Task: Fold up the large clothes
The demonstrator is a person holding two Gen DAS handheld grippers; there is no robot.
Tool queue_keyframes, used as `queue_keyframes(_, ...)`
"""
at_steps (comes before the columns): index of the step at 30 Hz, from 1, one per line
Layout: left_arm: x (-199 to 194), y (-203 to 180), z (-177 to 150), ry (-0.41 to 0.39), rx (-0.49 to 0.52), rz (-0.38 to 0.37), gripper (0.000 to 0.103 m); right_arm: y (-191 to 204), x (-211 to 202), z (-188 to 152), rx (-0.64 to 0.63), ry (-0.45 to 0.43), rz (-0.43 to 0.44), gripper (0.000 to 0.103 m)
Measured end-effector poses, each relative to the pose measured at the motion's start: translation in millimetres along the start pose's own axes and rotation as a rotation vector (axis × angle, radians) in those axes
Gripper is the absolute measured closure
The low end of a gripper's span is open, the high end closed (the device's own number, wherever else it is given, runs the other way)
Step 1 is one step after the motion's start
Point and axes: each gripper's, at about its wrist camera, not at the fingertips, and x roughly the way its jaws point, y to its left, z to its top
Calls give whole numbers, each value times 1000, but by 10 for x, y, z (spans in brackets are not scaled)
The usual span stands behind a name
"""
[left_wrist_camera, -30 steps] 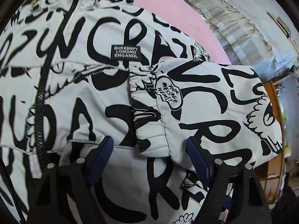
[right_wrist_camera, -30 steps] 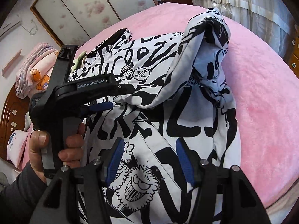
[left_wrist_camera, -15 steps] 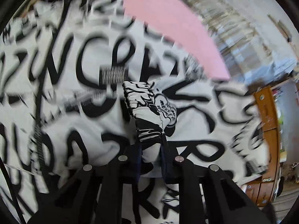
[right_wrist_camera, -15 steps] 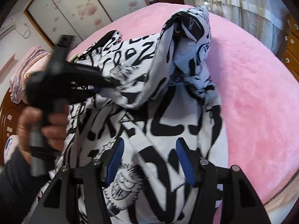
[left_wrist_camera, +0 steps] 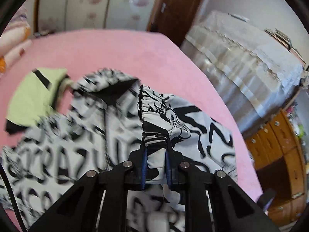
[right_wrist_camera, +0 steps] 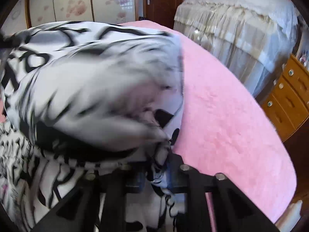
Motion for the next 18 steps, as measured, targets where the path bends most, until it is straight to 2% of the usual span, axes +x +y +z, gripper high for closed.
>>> queue_keyframes(2,-20,223,-3,10,-19,14,90,-48,-22,14,2,5,29,87)
queue_keyframes(4,93,441,-136,36,-16,77,90,35,-9,-17,-43,29,46,82)
queue_keyframes(6,268,706,-397,80,-23,147,89,149,-13,-67,-101,59,49,66)
queue_keyframes(9,630,1122,-882,216,-80,185,86,281,-71,-175,-192,69,31,54)
queue_keyframes(10,762,1246,-1056,273,-94,194,85,306,-98,-217,-222,71,25,52)
queue_keyframes(12,901,1394,-1282,338,-112,189,76,303,-153,-265,-252,86,46,40)
queue_keyframes(14,866,1471,-1374,321,-128,146,72,236,-216,-253,-246,102,102,37)
queue_keyframes(16,821,1505,-1343,326,-146,85,52,160,-320,-211,-214,124,184,37)
queue_keyframes(17,808,1512,-1326,327,-151,66,35,108,-362,-159,-189,131,225,37)
queue_keyframes(18,787,1516,-1288,318,-147,49,28,49,-406,-98,-158,134,265,36)
